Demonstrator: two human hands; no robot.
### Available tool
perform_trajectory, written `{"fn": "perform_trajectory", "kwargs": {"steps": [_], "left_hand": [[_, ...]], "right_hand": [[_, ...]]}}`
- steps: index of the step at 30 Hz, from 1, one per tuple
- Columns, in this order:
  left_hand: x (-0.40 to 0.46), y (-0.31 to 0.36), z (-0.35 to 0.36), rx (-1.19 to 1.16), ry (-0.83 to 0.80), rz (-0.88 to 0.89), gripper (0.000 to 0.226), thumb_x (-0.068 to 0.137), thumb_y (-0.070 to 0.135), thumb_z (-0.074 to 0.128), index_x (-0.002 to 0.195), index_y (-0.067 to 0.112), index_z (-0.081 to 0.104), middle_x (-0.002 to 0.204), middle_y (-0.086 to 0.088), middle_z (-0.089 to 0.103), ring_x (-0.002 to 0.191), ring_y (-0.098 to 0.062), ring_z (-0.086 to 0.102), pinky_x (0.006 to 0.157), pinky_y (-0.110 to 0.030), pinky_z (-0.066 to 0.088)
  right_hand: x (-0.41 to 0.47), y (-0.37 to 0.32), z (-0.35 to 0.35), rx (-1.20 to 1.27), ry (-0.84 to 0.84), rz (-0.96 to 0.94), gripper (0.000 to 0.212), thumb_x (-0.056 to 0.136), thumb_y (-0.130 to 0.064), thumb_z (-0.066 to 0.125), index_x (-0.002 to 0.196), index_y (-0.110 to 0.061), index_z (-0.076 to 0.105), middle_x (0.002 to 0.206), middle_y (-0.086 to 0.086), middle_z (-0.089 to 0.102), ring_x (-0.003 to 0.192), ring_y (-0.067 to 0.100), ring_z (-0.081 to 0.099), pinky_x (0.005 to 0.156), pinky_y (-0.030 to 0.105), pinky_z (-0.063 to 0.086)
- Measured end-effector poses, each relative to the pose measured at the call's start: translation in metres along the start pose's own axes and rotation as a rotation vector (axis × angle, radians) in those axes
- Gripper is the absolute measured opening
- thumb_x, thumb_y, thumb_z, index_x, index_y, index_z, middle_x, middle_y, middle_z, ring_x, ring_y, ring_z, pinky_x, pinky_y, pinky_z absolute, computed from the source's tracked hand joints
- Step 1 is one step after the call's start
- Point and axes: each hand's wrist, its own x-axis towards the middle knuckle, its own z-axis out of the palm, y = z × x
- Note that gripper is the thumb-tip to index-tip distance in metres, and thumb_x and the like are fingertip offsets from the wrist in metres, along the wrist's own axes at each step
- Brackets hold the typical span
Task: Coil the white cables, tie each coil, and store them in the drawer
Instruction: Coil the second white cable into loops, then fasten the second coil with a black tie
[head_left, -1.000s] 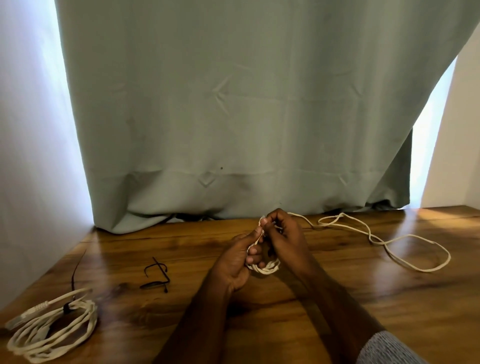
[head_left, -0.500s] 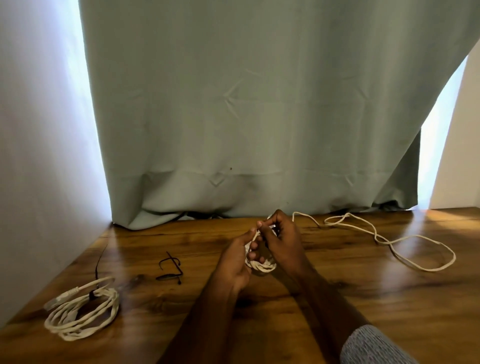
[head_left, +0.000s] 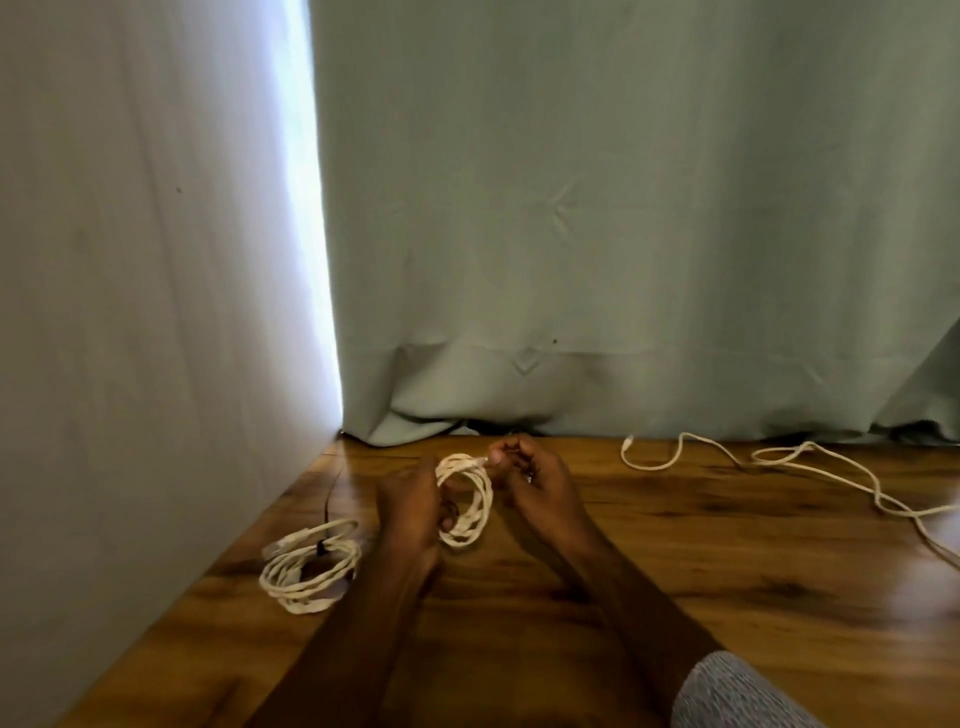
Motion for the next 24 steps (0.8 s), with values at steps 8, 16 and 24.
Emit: {"fn": "perform_trajectory", "kwargs": {"steps": [8, 16, 24], "left_hand": [[0.034, 0.030, -0.029, 0.062, 0.205, 0.063, 0.021, 0.090, 0.016, 0.060, 0.073, 0.005, 0.064, 0.065, -0.010, 0.063, 0.049, -0.019, 0.054, 0.038, -0.023, 0.038], [0.039, 0.028, -0.017, 0.078, 0.176, 0.058, 0.019, 0.088, 0.015, 0.060, 0.075, 0.002, 0.065, 0.069, -0.011, 0.065, 0.056, -0.022, 0.057, 0.046, -0.027, 0.040], [0.047, 0.011, 0.006, -0.071, 0.143, 0.042, 0.018, 0.088, 0.011, 0.056, 0.074, 0.003, 0.064, 0.060, -0.010, 0.057, 0.047, -0.020, 0.048, 0.040, -0.023, 0.037]], "right_hand": [[-0.013, -0.001, 0.008, -0.548, -0.359, 0.046, 0.024, 0.097, -0.013, 0.055, 0.103, -0.022, 0.077, 0.111, -0.010, 0.072, 0.100, 0.002, 0.062, 0.089, 0.027, 0.055], [-0.008, 0.010, 0.024, -0.711, -0.448, -0.034, 0.024, 0.092, -0.037, 0.068, 0.114, -0.028, 0.071, 0.121, -0.008, 0.061, 0.111, 0.010, 0.053, 0.091, 0.032, 0.049], [-0.002, 0.004, -0.023, -0.492, -0.145, 0.046, 0.015, 0.092, -0.026, 0.071, 0.105, -0.025, 0.079, 0.103, -0.014, 0.075, 0.093, -0.001, 0.064, 0.083, 0.021, 0.051]]}}
